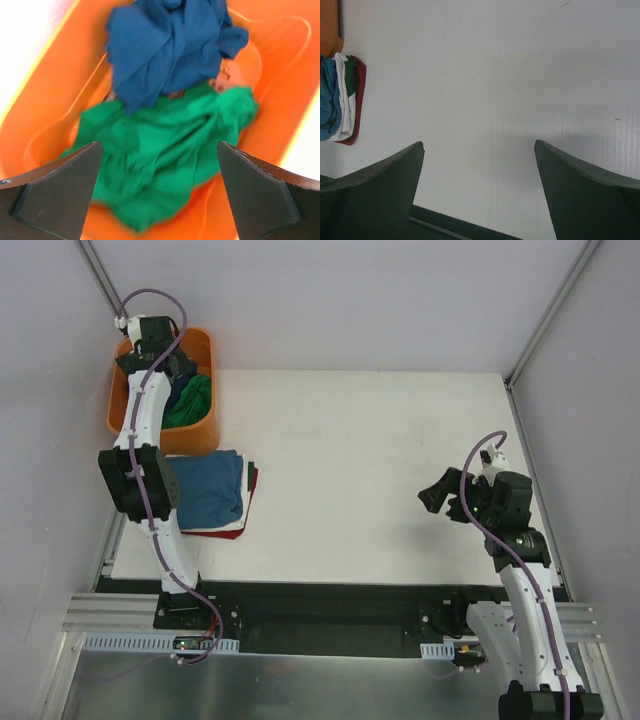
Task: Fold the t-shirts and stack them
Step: Grab crumpled tshirt from bin with the left arm
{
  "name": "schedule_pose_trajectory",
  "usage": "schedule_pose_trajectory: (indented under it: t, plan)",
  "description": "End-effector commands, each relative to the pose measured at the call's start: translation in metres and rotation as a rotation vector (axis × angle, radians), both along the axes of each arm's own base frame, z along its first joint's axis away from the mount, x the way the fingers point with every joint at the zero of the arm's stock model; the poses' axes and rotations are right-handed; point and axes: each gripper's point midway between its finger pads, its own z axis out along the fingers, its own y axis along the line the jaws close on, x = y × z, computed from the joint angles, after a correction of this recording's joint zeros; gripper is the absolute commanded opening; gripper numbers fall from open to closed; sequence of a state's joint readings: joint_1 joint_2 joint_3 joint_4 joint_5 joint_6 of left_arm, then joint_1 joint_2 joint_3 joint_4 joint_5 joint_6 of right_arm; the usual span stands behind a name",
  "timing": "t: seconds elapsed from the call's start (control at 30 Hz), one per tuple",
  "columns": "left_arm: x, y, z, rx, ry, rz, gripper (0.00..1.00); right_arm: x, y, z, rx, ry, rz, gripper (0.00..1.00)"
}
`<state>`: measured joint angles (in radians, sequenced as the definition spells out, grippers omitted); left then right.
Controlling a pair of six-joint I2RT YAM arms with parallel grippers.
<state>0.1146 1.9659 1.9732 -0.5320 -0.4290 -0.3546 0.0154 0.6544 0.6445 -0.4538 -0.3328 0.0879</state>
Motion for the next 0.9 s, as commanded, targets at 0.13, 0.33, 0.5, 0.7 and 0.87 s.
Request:
schedule_pose_trajectory:
  t: [0.13,0.33,0.5,0.7,0.87]
  plan:
    - [0.057,0.042,-0.045,0.083,0.067,-0.001,0.99,-0.005,0.022,0.027,0.017,-0.103,0.133,0.96]
    - [0.081,0.069,-0.078,0.093,0.064,0.043,0.99,-0.009,0.035,0.031,0.028,-0.144,0.210,0.96]
    - [0.089,0.094,-0.102,0.110,0.052,0.099,0.99,-0.009,0.045,0.028,0.052,-0.139,0.275,0.96]
    - [0.100,0.086,-0.125,0.042,0.040,0.053,0.38,-0.005,0.045,0.020,0.045,-0.102,0.272,0.96]
    - [0.108,0.070,-0.081,-0.045,-0.091,0.041,0.00,-0.004,0.051,0.017,0.056,-0.071,0.305,0.96]
